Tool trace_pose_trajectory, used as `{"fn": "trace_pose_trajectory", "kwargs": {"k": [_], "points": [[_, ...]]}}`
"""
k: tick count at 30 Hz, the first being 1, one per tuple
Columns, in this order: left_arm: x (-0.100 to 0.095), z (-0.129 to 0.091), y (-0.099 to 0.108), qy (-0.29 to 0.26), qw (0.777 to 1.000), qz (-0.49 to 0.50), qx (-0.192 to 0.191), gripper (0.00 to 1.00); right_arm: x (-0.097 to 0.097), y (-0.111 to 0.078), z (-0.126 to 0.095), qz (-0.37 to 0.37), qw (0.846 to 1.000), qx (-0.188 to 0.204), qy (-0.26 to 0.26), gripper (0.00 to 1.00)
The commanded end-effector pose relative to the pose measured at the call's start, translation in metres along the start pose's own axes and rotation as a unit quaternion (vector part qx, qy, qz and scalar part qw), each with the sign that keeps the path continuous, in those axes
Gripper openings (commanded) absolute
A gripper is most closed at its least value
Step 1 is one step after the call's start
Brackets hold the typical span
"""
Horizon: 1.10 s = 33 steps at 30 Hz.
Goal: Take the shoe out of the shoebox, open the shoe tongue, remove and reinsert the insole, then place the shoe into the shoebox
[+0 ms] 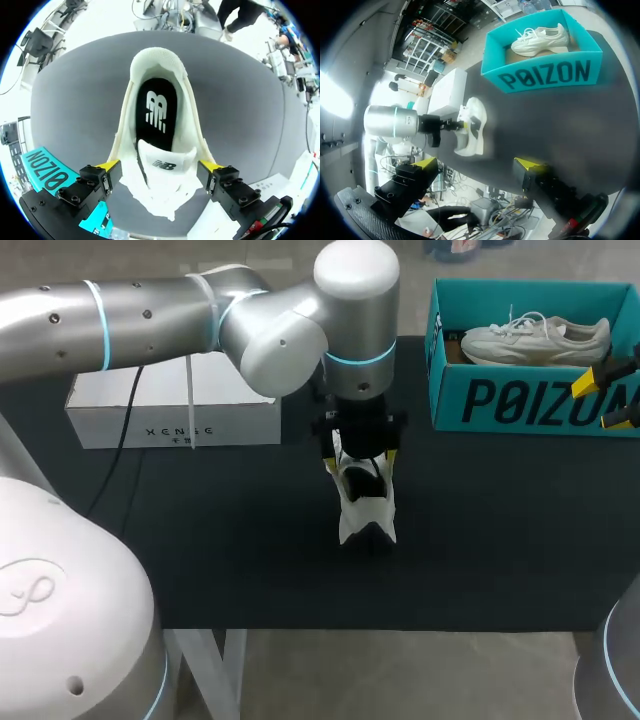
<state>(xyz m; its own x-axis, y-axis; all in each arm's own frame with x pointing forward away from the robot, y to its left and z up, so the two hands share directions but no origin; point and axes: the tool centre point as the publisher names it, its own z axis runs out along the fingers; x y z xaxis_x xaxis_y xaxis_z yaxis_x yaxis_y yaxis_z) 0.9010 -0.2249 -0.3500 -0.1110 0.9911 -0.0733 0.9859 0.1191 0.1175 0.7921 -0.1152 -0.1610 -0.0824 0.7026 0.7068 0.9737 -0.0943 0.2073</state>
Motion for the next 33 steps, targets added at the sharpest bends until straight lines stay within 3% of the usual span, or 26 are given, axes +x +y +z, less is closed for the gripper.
{"fn": "trace_pose_trajectory", "kwargs": {"k": [1, 6, 7, 8, 9, 10, 13, 17, 25, 33], "points": [[-0.001, 0.002, 0.003, 0.001, 1.0, -0.002, -0.004, 1.0, 0.0, -0.001, 0.0, 0.0, 1.0, 0.0, -0.001, 1.0], [-0.003, 0.0, 0.011, 0.001, 1.0, -0.009, -0.012, 1.0, 0.0, -0.001, 0.0, 0.0, 1.0, 0.0, -0.001, 1.0], [-0.003, -0.002, 0.012, -0.001, 1.0, -0.011, -0.015, 0.85, 0.0, -0.001, 0.0, 0.0, 1.0, 0.0, -0.001, 1.0], [-0.004, -0.003, 0.013, -0.002, 1.0, -0.011, -0.016, 0.77, 0.0, -0.001, 0.0, 0.0, 1.0, 0.0, -0.001, 1.0], [-0.004, -0.006, 0.014, -0.004, 1.0, -0.012, -0.017, 0.6, 0.0, -0.001, 0.0, 0.0, 1.0, 0.0, -0.001, 1.0], [-0.004, -0.008, 0.015, -0.006, 1.0, -0.014, -0.017, 0.33, 0.0, -0.001, 0.0, 0.0, 1.0, 0.0, -0.001, 1.0], [-0.003, -0.013, 0.019, -0.006, 0.999, -0.021, -0.027, 0.09, 0.0, -0.001, 0.0, 0.0, 1.0, 0.0, -0.001, 1.0], [-0.002, -0.016, 0.023, -0.01, 0.999, -0.028, -0.032, 0.0, 0.0, -0.001, 0.0, 0.0, 1.0, 0.0, -0.001, 1.0], [-0.003, -0.01, 0.009, 0.004, 0.999, -0.036, 0.004, 0.0, 0.0, -0.001, 0.0, 0.0, 1.0, 0.0, -0.001, 1.0], [-0.004, 0.005, -0.003, 0.024, 0.999, -0.036, 0.013, 0.0, 0.0, -0.001, 0.0, 0.0, 1.0, 0.0, -0.001, 1.0]]}}
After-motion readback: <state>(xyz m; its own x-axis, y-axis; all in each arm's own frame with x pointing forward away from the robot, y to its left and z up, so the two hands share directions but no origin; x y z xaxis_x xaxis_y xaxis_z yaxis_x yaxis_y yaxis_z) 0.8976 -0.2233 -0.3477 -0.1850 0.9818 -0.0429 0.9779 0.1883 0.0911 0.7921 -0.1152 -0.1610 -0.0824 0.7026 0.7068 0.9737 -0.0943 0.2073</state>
